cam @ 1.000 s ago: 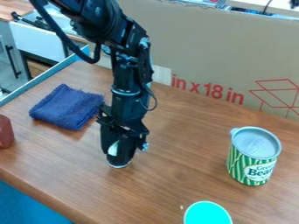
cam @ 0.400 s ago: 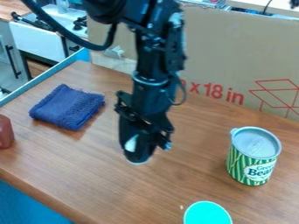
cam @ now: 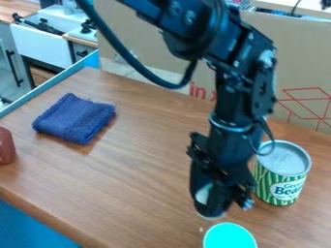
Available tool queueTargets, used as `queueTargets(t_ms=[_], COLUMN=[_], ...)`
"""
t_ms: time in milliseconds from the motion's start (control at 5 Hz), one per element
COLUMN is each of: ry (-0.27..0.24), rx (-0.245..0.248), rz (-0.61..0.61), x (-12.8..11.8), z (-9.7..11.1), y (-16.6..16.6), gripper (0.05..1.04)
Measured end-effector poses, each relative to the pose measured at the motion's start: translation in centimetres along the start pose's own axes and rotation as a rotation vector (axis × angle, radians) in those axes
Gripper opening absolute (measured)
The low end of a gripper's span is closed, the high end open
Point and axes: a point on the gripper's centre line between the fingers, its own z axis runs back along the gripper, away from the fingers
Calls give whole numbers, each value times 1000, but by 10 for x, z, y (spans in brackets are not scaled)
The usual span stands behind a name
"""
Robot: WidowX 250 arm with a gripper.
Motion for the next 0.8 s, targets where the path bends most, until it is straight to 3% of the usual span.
queueTargets(t_ms=[200, 400, 800], ry=[11, 34, -16], rx=[-43, -44, -33], rz=[-41, -40, 8], x=[10, 18, 26], z=[-9, -20, -26], y=[-20, -26, -24], gripper=[478, 478, 519])
